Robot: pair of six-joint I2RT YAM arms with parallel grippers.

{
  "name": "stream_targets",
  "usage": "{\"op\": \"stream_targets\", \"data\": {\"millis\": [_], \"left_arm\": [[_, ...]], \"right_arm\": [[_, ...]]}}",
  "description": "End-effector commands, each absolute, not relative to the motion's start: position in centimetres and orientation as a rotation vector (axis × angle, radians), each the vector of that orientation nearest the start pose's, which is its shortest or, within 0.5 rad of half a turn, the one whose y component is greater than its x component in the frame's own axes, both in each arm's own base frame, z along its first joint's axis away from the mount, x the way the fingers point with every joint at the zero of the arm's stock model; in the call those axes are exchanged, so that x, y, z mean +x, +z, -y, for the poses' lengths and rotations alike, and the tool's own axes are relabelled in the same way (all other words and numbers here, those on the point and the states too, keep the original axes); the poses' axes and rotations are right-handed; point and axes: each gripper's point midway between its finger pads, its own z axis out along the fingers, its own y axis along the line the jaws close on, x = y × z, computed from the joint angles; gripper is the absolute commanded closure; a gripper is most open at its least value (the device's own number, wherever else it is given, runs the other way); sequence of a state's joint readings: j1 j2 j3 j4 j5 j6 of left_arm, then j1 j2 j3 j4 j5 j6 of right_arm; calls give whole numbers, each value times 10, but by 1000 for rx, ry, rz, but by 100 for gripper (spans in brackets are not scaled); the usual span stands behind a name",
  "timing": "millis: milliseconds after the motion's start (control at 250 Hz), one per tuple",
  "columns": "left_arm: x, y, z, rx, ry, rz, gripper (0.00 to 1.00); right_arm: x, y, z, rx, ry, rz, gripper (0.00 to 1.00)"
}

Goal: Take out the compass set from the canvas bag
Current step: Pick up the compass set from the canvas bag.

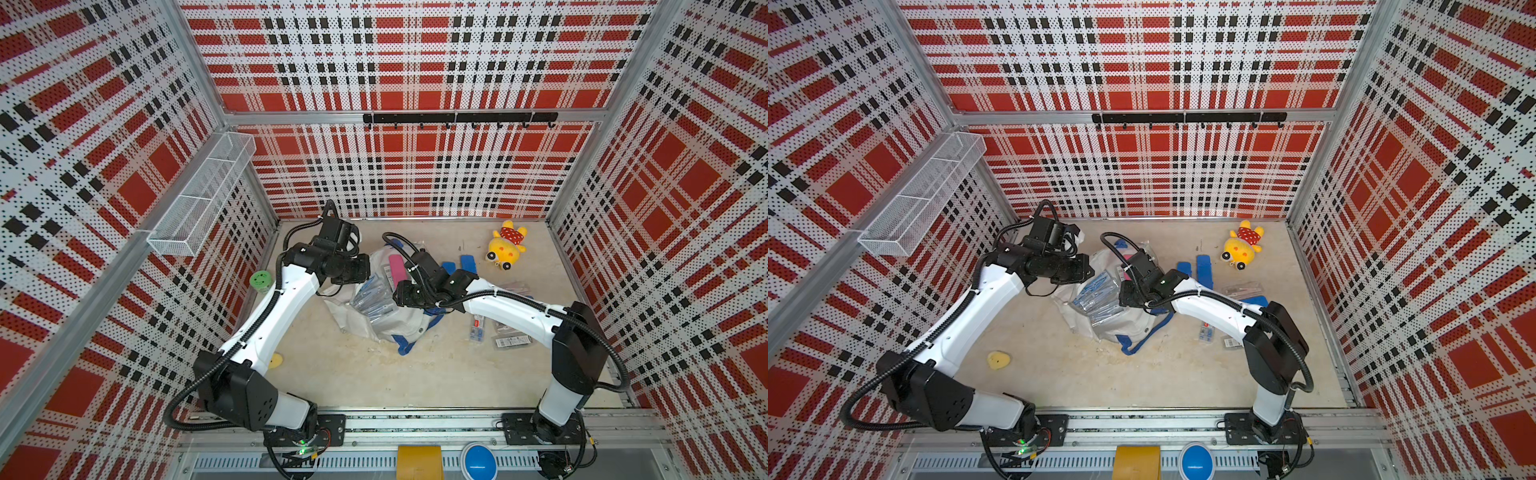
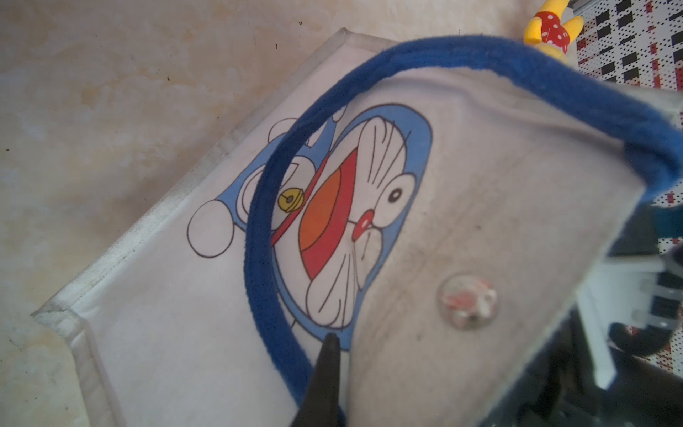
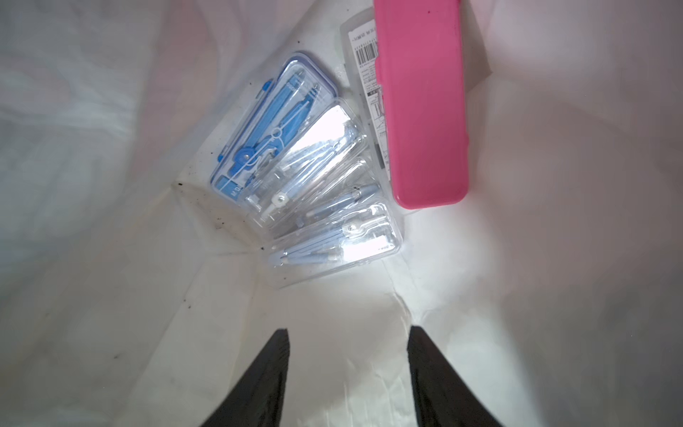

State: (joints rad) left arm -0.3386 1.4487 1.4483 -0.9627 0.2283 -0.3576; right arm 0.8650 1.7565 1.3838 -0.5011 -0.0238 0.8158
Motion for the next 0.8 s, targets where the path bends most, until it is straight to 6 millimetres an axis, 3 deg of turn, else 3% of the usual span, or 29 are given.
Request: {"op": "stream_targets", "data": {"millis": [0,76,288,424,580,796], "left_arm": [[336,251,163,60,-580,-2578,100],[336,252,164,62,-579,-2575,100],[337,253,166,74,-590,-2574,100],[338,255,170,89,-603,-2572,100],[336,256,172,105,-609,-2570,100],[336,256,173,118,-614,-2571,100]], "right_arm": [[308,177,-383,-77,833,-2465,45],[300,175,-387,-107,881,-2447,46],[298,128,-390,-78,820,-2590,52],[318,117,-392,-7,818,-2613,51],[348,112,-377,105,748,-2598,45],[372,112,-364,91,597,-2574,34]]}}
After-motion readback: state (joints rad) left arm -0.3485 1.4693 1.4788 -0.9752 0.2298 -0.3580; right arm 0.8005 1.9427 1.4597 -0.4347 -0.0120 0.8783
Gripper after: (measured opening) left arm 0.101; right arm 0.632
